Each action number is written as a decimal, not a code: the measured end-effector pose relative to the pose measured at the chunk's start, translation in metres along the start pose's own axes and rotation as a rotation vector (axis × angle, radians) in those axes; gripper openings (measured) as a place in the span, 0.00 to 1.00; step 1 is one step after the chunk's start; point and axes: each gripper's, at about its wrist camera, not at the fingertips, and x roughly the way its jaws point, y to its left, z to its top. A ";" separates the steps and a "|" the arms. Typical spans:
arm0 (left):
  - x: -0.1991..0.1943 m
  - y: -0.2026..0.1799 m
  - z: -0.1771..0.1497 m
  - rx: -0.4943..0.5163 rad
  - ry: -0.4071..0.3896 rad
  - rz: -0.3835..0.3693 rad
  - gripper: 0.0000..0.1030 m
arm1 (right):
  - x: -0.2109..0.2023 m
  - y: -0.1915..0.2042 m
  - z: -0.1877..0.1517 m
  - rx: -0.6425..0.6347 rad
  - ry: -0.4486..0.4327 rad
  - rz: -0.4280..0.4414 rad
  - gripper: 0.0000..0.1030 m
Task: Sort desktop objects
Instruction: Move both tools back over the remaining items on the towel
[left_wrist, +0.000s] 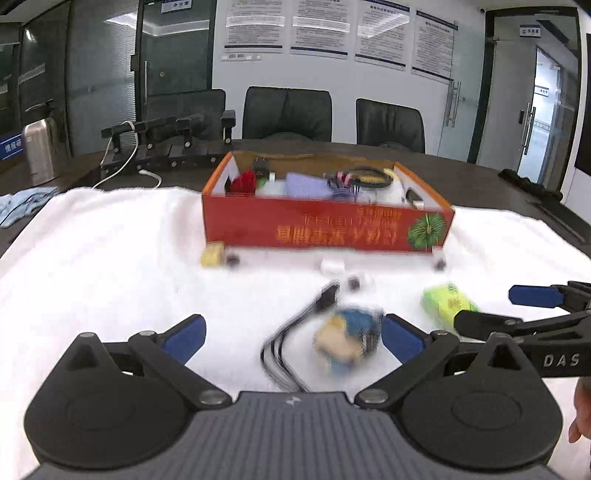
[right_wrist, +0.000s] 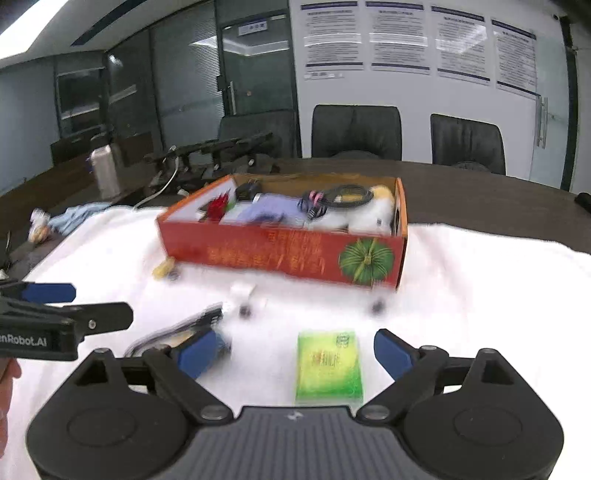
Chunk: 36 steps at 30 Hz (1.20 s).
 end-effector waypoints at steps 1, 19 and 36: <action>-0.003 0.000 -0.010 -0.004 -0.002 -0.002 1.00 | -0.003 0.001 -0.008 0.008 -0.003 -0.005 0.89; -0.007 0.003 -0.071 -0.029 0.053 0.019 1.00 | -0.021 0.007 -0.067 0.001 -0.010 -0.023 0.92; 0.014 0.022 -0.013 0.010 -0.021 -0.027 0.71 | -0.019 0.008 -0.031 -0.128 -0.046 -0.031 0.85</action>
